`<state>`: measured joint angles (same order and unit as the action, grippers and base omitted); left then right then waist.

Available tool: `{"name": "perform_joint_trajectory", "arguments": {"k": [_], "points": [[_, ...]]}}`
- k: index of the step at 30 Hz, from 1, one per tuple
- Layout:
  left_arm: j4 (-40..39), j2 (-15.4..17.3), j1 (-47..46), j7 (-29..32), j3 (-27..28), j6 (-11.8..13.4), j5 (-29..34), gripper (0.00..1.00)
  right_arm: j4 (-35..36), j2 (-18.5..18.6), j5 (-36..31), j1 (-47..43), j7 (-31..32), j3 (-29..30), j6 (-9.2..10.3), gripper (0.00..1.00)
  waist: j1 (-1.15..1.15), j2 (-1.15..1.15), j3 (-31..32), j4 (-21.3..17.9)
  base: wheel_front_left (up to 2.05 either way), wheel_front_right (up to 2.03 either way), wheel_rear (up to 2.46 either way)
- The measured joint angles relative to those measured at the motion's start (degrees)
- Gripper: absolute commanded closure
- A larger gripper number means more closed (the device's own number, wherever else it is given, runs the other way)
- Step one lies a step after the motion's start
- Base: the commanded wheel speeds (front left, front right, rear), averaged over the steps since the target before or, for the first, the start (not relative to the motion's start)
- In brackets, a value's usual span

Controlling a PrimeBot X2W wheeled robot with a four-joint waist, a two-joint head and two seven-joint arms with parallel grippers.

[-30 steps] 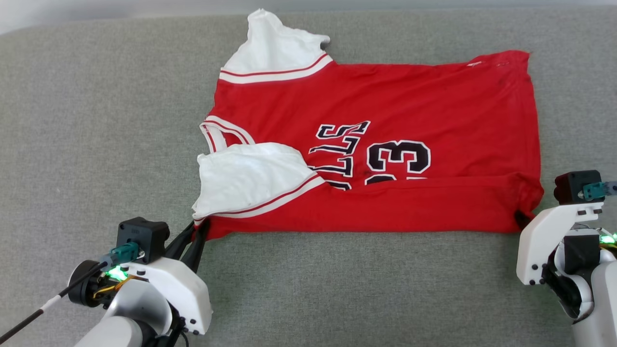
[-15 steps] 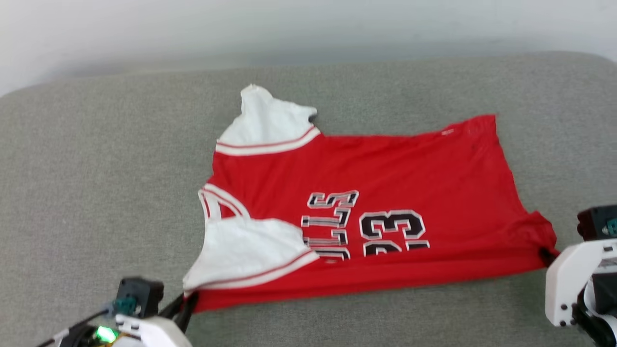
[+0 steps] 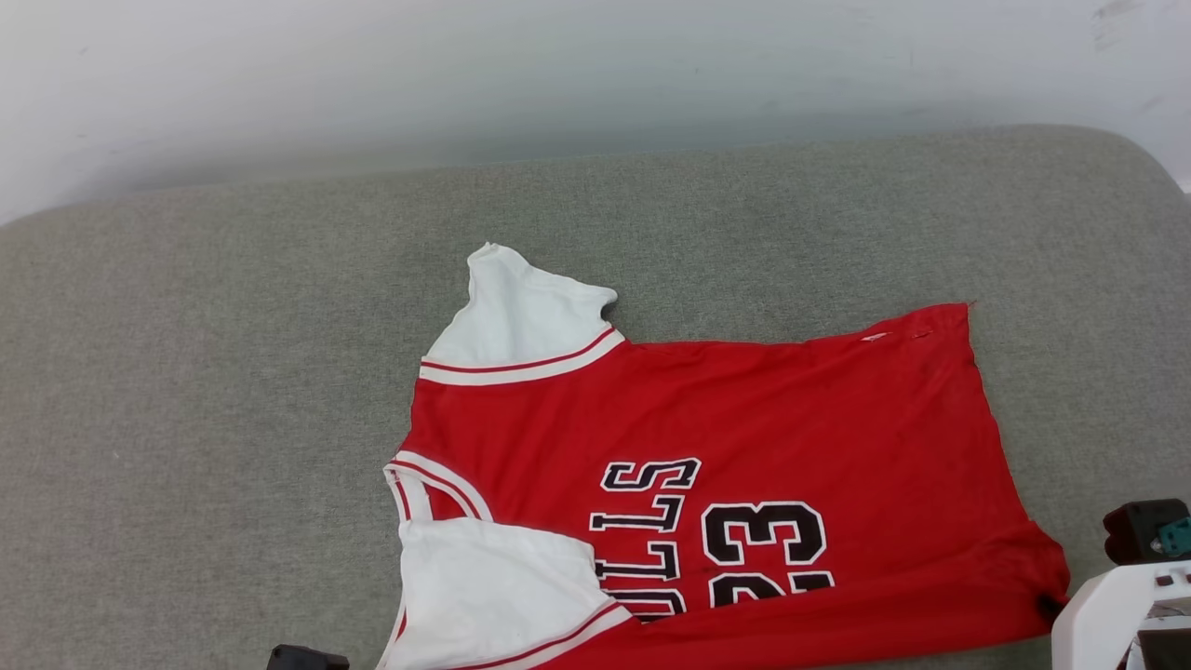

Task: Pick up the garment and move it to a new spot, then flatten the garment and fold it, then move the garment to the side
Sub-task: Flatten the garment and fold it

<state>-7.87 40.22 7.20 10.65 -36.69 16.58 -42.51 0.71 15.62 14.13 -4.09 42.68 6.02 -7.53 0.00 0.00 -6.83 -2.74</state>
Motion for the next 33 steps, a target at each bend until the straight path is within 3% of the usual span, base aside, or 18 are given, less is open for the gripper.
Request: {"name": "perform_joint_trajectory", "arguments": {"k": [1,2,3,4,5,12,20,23,28,33], "points": [[0.6,-0.3,-0.1,-0.1,-0.2,-0.2,0.3,0.84,-0.6,-0.1,0.0,0.0,-0.3,-0.2,0.00,1.00,0.00,0.00,0.0,0.0,0.00,0.00,0.00],[1.2,-0.5,-0.4,-0.3,-0.5,-0.3,0.7,0.50,-1.0,-0.1,0.0,0.0,-0.5,-0.6,0.00,1.00,0.00,0.00,0.0,0.0,0.00,0.00,0.00],[1.8,-0.8,-0.7,-0.3,-0.6,-0.5,0.9,0.00,-1.3,-0.1,0.0,0.0,-1.1,-1.0,0.00,0.90,0.00,0.00,0.0,0.0,0.00,0.00,0.00],[2.2,-1.0,-0.8,-0.5,-0.7,-0.6,1.0,0.00,-1.6,-0.2,0.0,0.2,-1.6,-1.0,0.00,0.21,0.00,0.00,0.0,0.1,0.00,0.00,0.00],[2.7,-1.2,-0.9,-0.7,-0.8,-0.8,1.0,0.00,-2.1,-0.2,-0.1,0.4,-2.4,-0.8,0.00,0.00,0.00,0.00,0.1,0.1,0.00,0.00,0.00],[3.4,-1.6,-2.4,-5.5,1.0,-0.9,1.7,0.00,-2.0,-0.2,-0.9,2.6,-7.9,-0.5,0.02,0.00,0.00,0.00,0.6,0.4,0.00,0.00,0.00],[1.4,-4.7,-6.1,-21.6,7.8,0.2,4.8,0.00,2.4,-0.1,-0.3,5.8,-20.1,-2.3,0.03,0.00,0.00,0.00,1.9,0.3,0.00,0.00,0.00],[0.6,-5.6,-7.3,-24.7,9.8,0.7,7.4,0.00,3.5,-0.7,-0.8,6.7,-25.6,-2.5,0.02,0.00,0.00,0.00,2.2,0.2,0.00,0.00,0.00],[-2.5,-9.6,-7.5,-25.6,15.6,1.4,13.2,0.00,4.4,-2.3,-2.7,7.1,-35.1,-2.8,0.02,0.00,0.00,0.00,2.6,-0.1,0.00,0.00,0.00],[-4.9,-15.1,-5.0,-25.6,21.2,-0.8,18.0,0.00,4.5,-5.4,-3.8,6.5,-43.0,-2.8,0.03,0.00,0.00,0.00,2.4,-0.6,0.00,0.00,0.00]]}}
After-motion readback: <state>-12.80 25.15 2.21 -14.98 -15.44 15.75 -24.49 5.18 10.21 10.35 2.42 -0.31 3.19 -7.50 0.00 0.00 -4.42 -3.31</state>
